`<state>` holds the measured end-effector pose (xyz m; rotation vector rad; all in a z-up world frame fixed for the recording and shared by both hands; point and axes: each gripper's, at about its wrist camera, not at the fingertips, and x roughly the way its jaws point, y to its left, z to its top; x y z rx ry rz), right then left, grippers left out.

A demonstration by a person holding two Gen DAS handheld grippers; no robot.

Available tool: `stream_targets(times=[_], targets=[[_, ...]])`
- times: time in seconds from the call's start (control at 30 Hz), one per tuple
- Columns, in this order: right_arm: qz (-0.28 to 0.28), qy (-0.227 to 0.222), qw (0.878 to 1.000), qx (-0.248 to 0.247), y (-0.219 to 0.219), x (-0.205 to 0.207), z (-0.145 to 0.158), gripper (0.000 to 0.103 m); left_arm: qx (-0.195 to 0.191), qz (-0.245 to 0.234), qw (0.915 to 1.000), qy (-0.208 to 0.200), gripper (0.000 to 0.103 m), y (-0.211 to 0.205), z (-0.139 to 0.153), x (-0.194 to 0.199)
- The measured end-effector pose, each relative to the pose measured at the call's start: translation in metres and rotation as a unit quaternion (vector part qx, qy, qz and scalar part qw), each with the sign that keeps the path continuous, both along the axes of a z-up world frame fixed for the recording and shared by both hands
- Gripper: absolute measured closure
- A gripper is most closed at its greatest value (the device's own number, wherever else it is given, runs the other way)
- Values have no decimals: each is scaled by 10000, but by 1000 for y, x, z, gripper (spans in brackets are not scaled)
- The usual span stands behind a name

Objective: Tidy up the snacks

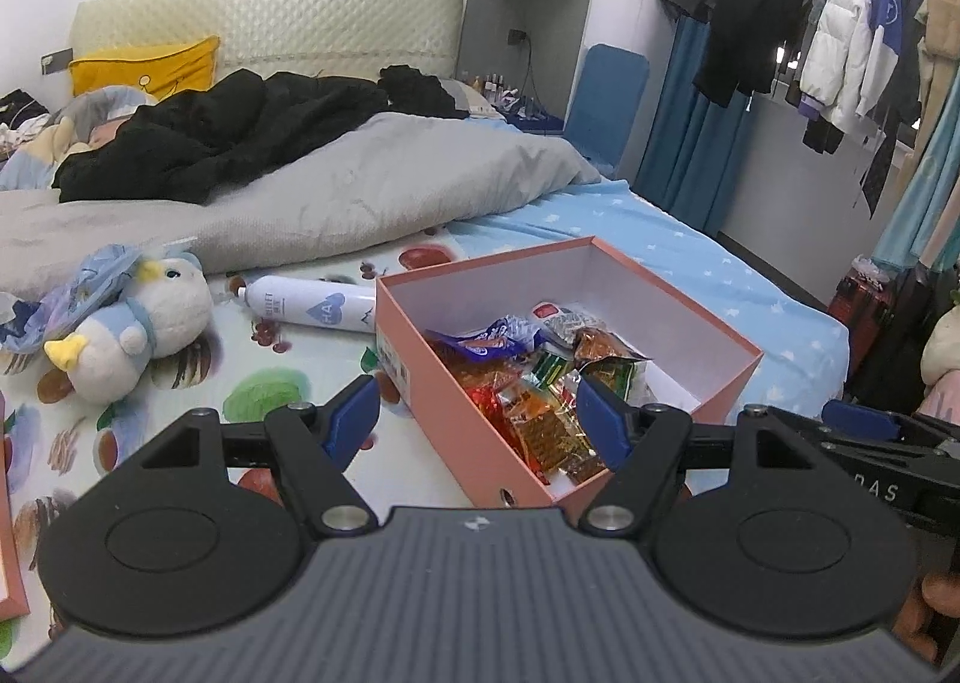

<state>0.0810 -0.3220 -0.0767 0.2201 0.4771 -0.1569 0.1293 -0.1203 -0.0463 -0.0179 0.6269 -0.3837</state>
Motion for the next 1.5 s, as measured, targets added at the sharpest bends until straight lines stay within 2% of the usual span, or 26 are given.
stream_targets(times=[0.63, 0.67, 0.73, 0.83, 0.87, 0.9, 0.97, 1.5], targets=[[150, -28, 9999, 73, -1, 0, 1, 29, 21, 11, 10000, 53, 26, 1, -3, 2], [144, -24, 9999, 73, -2, 0, 0, 29, 36, 26, 10000, 58, 25, 1, -4, 2], [147, -36, 9998, 86, -2, 0, 0, 29, 74, 72, 9999, 52, 8, -1, -3, 1], [154, -43, 9998, 88, -3, 1, 0, 29, 137, 109, 9998, 49, 4, -2, -3, 1], [171, -38, 9998, 108, -3, 1, 0, 28, 146, 105, 9998, 74, 3, -2, -4, 2], [204, -33, 9997, 145, -4, 1, 0, 16, 145, 108, 9998, 105, 2, -1, -4, 3], [203, -32, 9996, 192, -6, 1, 0, 0, 126, 132, 9997, 134, 2, 0, -4, 3], [161, -54, 9997, 187, -6, 1, 1, 0, 210, 300, 9992, 170, 1, 4, 2, 4]])
